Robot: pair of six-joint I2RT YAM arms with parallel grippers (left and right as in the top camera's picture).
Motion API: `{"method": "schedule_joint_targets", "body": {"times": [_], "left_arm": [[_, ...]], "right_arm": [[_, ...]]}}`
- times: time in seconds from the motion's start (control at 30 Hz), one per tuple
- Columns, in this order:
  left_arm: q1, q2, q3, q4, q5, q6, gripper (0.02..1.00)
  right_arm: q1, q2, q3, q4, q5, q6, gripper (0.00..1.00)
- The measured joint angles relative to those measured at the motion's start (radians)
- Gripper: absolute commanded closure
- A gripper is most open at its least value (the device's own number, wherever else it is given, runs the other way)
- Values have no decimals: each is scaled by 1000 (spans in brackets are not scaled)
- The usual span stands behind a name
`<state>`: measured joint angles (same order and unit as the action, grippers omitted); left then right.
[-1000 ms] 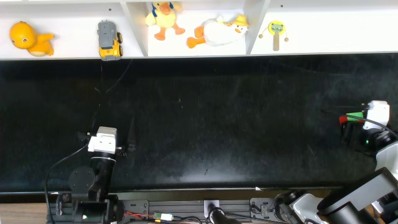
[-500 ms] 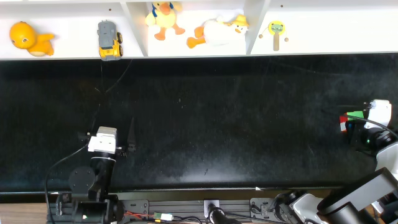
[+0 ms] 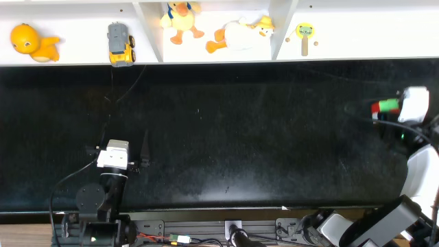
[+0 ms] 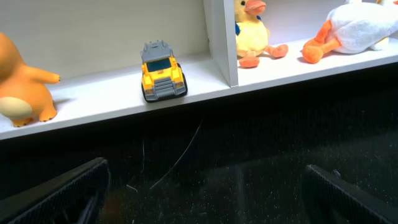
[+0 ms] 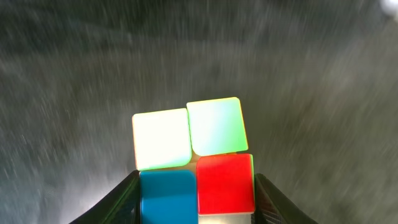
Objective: Store Toys
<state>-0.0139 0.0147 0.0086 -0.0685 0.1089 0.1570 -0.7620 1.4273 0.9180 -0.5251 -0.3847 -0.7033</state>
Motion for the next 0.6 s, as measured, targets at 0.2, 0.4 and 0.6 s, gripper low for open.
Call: {"method": "schedule_joint_targets", "body": {"times": [0.2,0.4,0.6], "left_arm": [[0,0,0,0,0,0,20],[0,0,0,0,0,0,20],[0,0,0,0,0,0,20]], "right_arm": [[78,37,164,29,-1,57,643],[134,173,303,31,0,113,641],[183,307,431,28,0,173,638]]}}
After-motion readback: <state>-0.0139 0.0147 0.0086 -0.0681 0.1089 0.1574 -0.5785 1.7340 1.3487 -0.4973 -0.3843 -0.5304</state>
